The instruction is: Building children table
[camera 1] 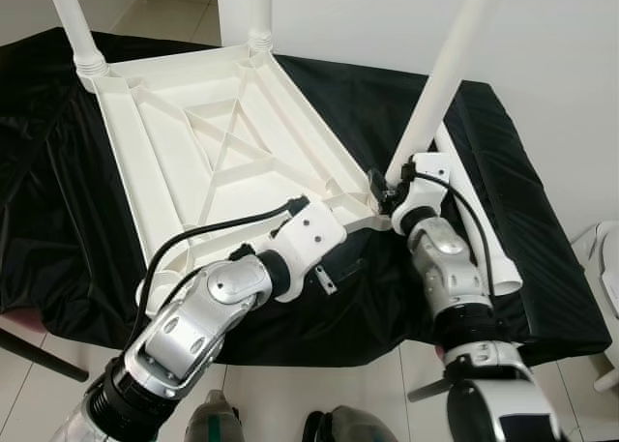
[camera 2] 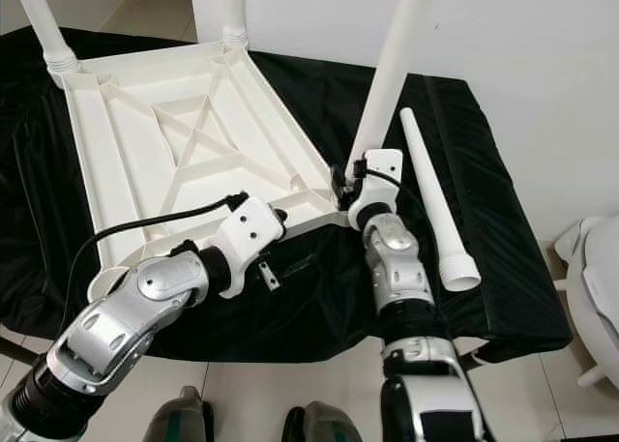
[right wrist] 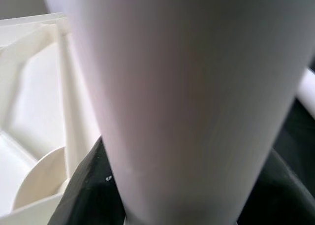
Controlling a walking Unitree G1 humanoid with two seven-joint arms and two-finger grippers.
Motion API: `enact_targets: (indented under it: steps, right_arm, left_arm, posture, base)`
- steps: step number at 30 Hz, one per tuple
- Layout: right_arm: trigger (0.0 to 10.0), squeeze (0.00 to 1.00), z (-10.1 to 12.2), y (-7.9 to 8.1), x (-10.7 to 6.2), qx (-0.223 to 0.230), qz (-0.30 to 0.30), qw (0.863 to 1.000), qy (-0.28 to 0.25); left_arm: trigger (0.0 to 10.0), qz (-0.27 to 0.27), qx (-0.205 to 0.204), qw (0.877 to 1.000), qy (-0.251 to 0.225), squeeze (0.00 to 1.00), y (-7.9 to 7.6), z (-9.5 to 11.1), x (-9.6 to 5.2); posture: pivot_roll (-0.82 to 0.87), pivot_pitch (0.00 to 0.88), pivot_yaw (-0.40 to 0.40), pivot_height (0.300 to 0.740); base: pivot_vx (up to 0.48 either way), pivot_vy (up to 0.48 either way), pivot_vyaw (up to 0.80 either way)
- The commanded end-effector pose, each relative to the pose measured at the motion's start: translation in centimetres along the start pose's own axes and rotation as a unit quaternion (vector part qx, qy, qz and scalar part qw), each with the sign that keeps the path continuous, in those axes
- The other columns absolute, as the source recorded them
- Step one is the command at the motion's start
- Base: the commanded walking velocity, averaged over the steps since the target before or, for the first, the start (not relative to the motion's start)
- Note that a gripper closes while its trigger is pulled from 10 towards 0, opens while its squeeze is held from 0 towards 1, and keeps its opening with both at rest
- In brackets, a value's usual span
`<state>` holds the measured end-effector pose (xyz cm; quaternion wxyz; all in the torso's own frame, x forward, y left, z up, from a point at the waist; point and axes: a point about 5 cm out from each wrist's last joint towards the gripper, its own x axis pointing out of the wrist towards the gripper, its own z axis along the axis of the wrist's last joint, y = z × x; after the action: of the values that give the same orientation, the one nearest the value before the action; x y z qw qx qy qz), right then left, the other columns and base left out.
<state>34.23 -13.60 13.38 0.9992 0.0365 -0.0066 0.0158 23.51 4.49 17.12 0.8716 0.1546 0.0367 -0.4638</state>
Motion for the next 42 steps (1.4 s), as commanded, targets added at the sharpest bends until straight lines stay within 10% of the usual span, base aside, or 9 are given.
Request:
enact_targets:
  steps: [1, 5, 21, 22, 31, 32, 34, 35, 42]
  right_arm:
    - [10.0, 0.00, -0.9, -0.5, -0.5, -0.002, -0.049, 0.999, 0.024]
    - [10.0, 0.00, -1.0, -0.1, -1.2, 0.005, -0.126, 0.992, 0.023]
    - [10.0, 0.00, -0.7, 0.7, -1.3, 0.020, -0.114, 0.993, 0.014]
    - [10.0, 1.00, -0.6, 0.8, -1.4, 0.032, -0.101, 0.994, 0.009]
    - [10.0, 1.00, 0.6, -1.3, -0.8, 0.027, -0.023, 0.999, -0.027]
    - [10.0, 0.62, 0.7, -1.6, -0.7, 0.017, -0.016, 0.999, -0.025]
    - [10.0, 0.62, 0.7, -1.7, -0.7, 0.013, -0.006, 1.000, -0.025]
    - [10.0, 0.00, 0.8, -1.7, -0.8, 0.012, 0.009, 0.999, -0.030]
    - [10.0, 0.00, 0.5, -1.2, -2.0, 0.030, 0.032, 0.998, -0.036]
  left_arm:
    - [10.0, -0.034, -0.004, 0.999, 0.002, 0.00, -0.6, -0.1, 0.1]
    - [10.0, -0.033, -0.004, 0.999, 0.002, 0.00, -0.6, -0.1, 0.0]
    - [10.0, -0.032, -0.004, 0.999, 0.004, 0.00, -0.5, -0.1, 0.0]
    - [10.0, -0.032, -0.004, 0.999, 0.004, 0.00, -0.6, -0.1, 0.0]
    - [10.0, -0.031, -0.004, 1.000, 0.004, 0.00, -0.5, -0.1, -0.1]
    - [10.0, -0.030, -0.004, 1.000, 0.004, 0.00, -0.5, -0.1, -0.1]
    - [10.0, -0.030, -0.003, 1.000, 0.004, 0.00, -0.5, -0.1, -0.1]
    - [10.0, -0.027, -0.003, 1.000, 0.004, 0.00, -0.4, -0.1, -0.1]
    - [10.0, -0.021, 0.000, 1.000, 0.004, 0.00, -0.2, -0.1, -0.1]
  posture:
    - [0.05, 0.018, -0.092, 0.740]
    - [0.06, 0.010, -0.094, 0.740]
    - [0.06, 0.000, -0.094, 0.740]
    - [0.06, 0.000, -0.091, 0.740]
    - [0.06, 0.000, -0.092, 0.740]
    - [0.06, 0.000, -0.092, 0.740]
    - [0.06, 0.000, -0.093, 0.740]
    - [0.06, 0.000, -0.094, 0.740]
    - [0.06, 0.004, -0.094, 0.740]
  base:
    - [0.000, 0.000, 0.00]
    - [0.000, 0.000, 0.00]
    - [0.000, 0.000, 0.00]
    - [0.000, 0.000, 0.00]
    - [0.000, 0.000, 0.00]
    - [0.000, 0.000, 0.00]
    - [0.000, 0.000, 0.00]
    - [0.000, 0.000, 0.00]
    - [0.000, 0.000, 0.00]
